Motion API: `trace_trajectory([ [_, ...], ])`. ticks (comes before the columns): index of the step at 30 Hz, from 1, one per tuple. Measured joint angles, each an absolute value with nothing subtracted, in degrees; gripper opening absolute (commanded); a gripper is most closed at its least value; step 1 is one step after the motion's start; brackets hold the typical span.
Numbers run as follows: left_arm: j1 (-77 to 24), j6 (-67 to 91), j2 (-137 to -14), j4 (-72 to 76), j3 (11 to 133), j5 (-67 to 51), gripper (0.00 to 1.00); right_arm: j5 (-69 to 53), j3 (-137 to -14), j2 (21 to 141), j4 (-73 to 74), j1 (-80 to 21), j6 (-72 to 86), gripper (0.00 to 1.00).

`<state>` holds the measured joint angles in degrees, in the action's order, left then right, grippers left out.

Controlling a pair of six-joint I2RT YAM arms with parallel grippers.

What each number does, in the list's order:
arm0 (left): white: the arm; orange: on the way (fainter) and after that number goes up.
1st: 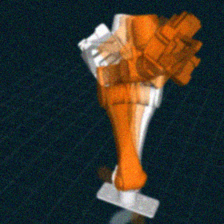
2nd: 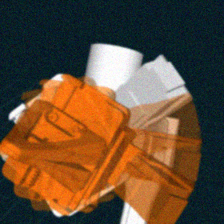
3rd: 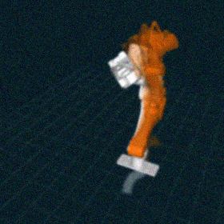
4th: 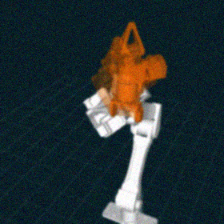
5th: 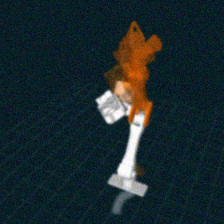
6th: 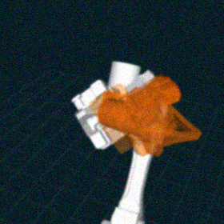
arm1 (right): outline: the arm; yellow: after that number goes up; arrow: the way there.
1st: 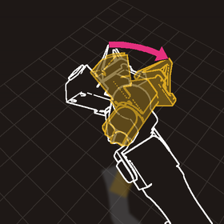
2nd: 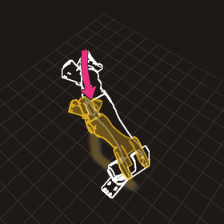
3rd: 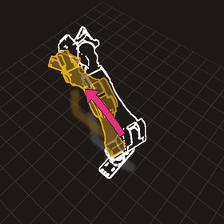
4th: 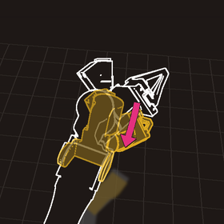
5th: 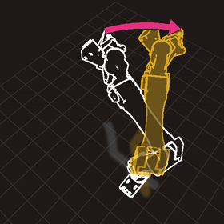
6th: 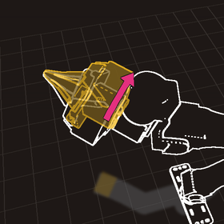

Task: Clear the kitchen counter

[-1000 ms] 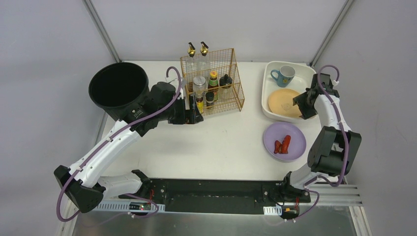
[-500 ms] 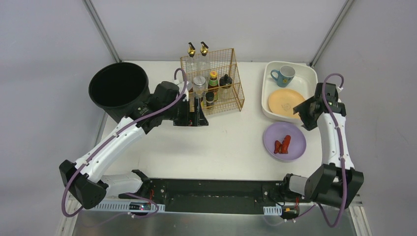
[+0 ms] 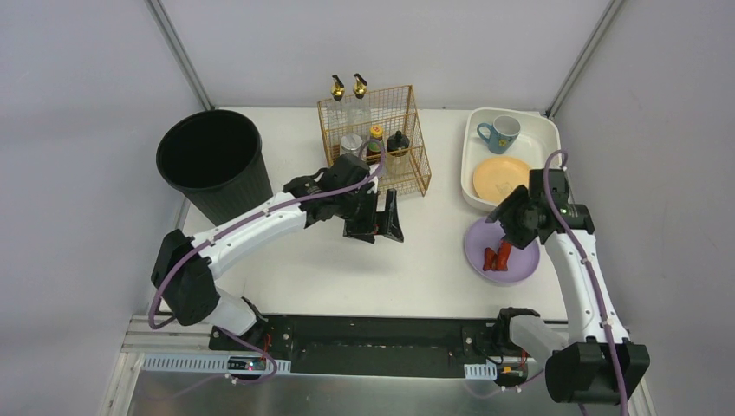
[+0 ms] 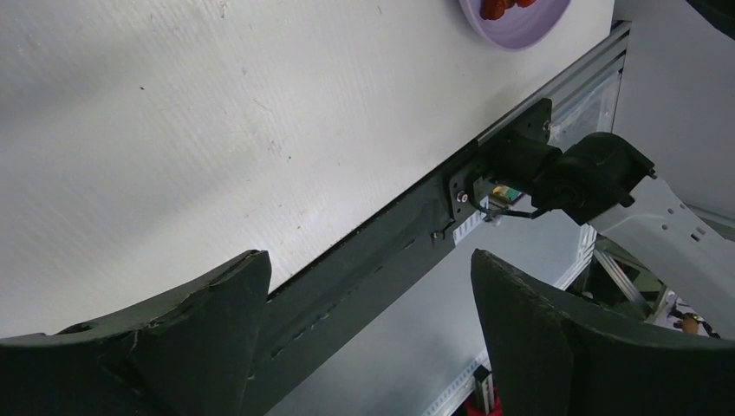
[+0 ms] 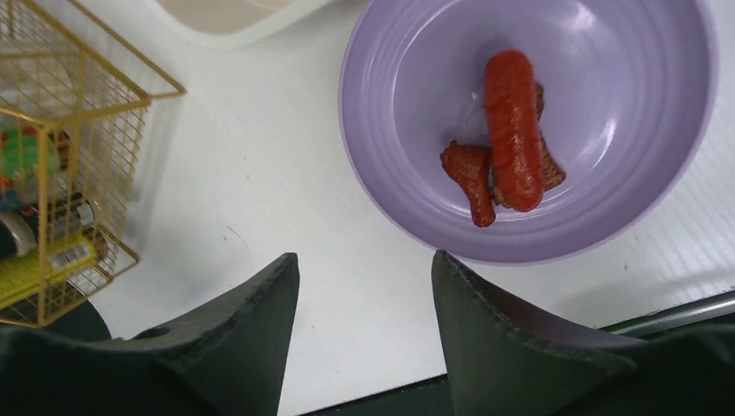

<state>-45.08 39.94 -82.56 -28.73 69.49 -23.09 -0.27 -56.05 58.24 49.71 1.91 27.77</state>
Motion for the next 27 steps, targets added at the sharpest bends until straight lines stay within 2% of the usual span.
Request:
trace_trajectory([
  [6,-45.8,44.1,-86.1,-25.7,69.6,-22.9,0.88,-0.5,-52.9,61.3,47.4,-4.6,28.8,0.22],
  [10,-45.7,45.5,-86.1,-24.6,69.6,-22.4,0.87,0.6,-50.3,63.6,44.7,-5.1,30.1,0.0],
  [27,-45.6,47.2,-85.4,-24.2,69.5,-21.9,0.87,1.8,-45.3,75.2,35.0,-6.3,33.8,0.0],
])
